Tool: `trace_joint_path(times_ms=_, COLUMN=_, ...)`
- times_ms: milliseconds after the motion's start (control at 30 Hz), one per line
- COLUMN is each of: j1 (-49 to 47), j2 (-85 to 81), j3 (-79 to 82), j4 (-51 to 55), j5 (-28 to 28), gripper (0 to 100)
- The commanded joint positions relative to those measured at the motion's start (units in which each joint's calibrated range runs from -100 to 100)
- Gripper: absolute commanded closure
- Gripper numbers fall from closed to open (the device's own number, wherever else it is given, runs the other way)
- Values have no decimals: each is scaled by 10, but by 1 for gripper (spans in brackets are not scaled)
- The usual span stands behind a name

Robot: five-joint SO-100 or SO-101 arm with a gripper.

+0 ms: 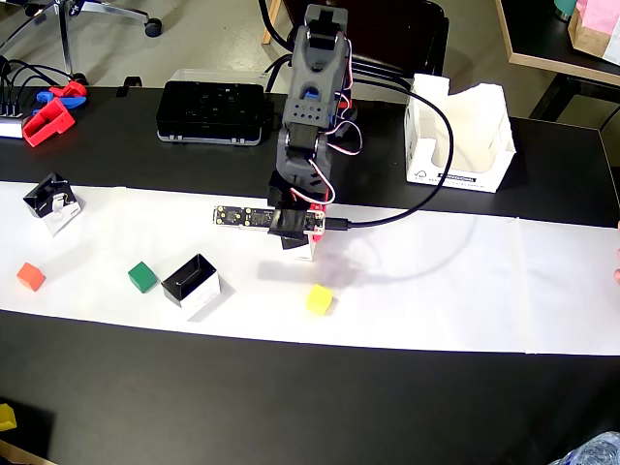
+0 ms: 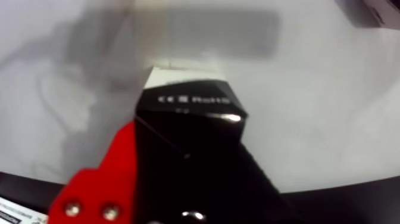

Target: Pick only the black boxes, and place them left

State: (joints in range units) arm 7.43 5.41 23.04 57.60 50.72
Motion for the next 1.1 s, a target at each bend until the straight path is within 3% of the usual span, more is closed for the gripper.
trace_joint_path(times_ms=0, j1=-70, j2=-17, j3=-16, j4=-1, j5=-61, gripper=93)
trace_joint_path(times_ms=133, j1=-140, j2=-42, j3=-18, j4=7, j5=-98, gripper=93)
trace_joint_path(times_ms=333, j1=-238, j2=-183, j3=-27, j4=116, j5=-154, gripper=93)
trace_joint_path(times_ms=700, j1=-482, j2=-223, j3=-300, j4=277, j5=-308, gripper=93)
trace_joint_path(times_ms=1067, j1=-722, j2=-223, j3=-339, j4=321, j5=-361, gripper=93)
